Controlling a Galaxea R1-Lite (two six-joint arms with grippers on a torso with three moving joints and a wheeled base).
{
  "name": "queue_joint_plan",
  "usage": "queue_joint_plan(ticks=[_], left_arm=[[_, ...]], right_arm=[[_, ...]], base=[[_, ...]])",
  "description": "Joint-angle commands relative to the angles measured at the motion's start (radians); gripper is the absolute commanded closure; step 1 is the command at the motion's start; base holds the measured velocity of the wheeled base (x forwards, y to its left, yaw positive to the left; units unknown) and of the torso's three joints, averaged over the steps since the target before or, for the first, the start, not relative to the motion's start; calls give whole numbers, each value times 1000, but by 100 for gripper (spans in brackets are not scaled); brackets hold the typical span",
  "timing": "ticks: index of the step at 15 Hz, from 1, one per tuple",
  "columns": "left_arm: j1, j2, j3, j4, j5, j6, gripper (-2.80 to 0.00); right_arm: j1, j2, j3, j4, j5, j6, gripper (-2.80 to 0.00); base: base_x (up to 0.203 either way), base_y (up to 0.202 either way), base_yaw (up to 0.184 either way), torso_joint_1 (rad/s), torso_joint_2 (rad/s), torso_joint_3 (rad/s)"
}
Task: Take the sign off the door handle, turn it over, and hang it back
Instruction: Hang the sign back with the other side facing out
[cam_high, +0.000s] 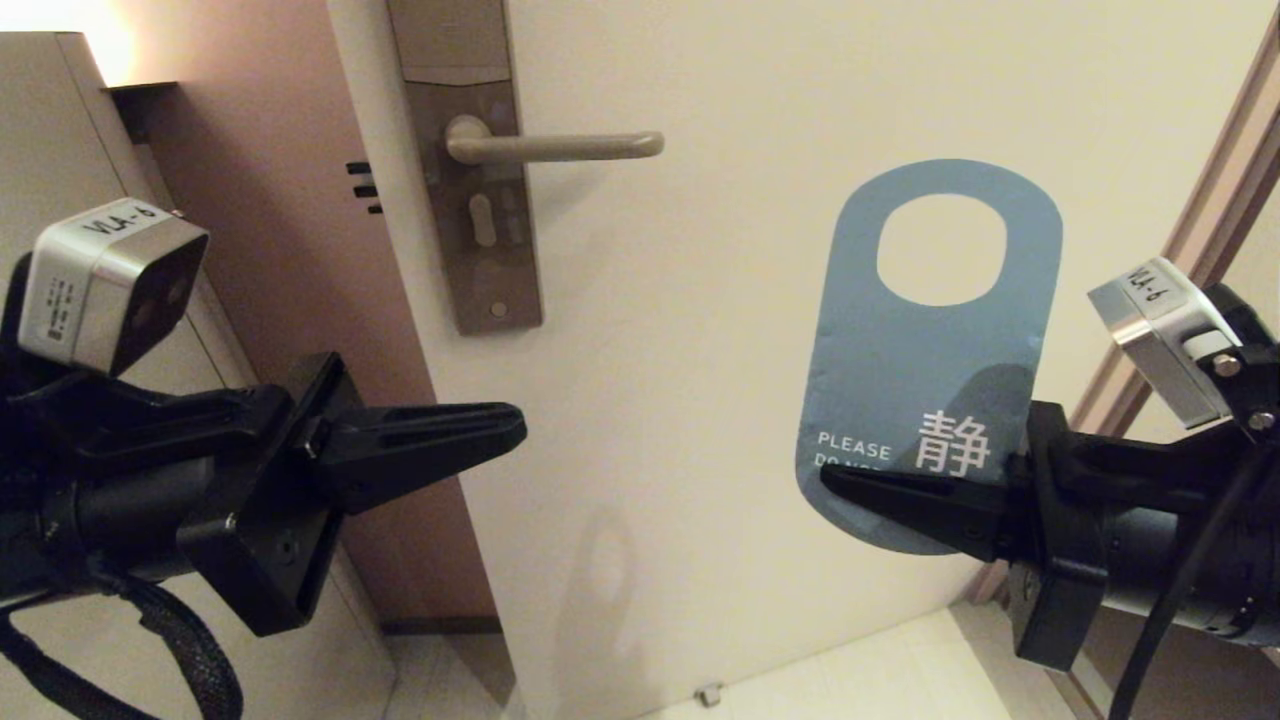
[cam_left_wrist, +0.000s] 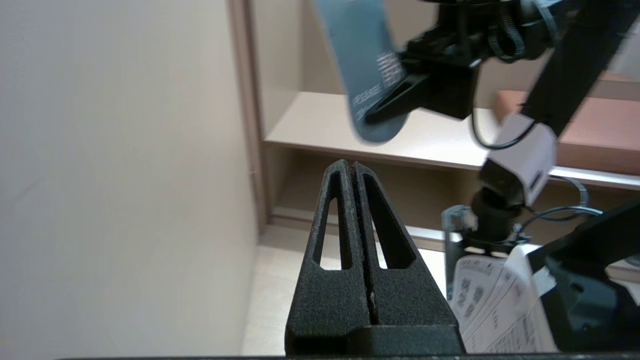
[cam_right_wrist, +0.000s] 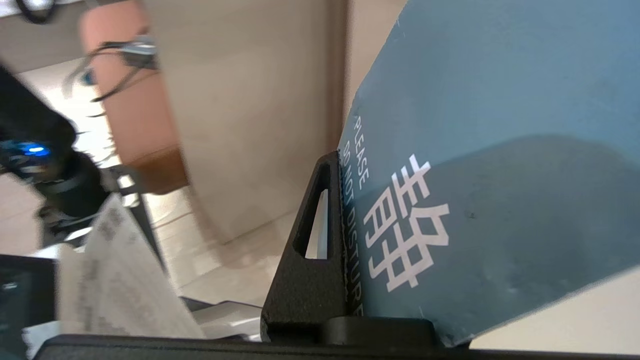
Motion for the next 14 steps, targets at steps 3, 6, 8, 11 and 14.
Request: queue_joint_plan(ticks=[3,6,8,11,14], left_arm=[[119,-84,62,-2,-5,1,0],[226,-131,115,4,19,45,0],[273,-170,165,11,139,74,0],[398,-206,228,28,277,124,0],[505,-300,318,25,300,143,0]], right_arm=[[-1,-37,30,-4,-76,-1,0],[-15,-46,70,-15,-184,0,0],[-63,-37,106,-106,-205,-1,0],[-106,-30,137,-167,-208,-2,0],[-143,-29,125,-167,-207,-4,0]], base=[[0,0,0,0,0,0],[0,0,0,0,0,0],[0,0,0,0,0,0],[0,0,0,0,0,0],[0,0,0,0,0,0]])
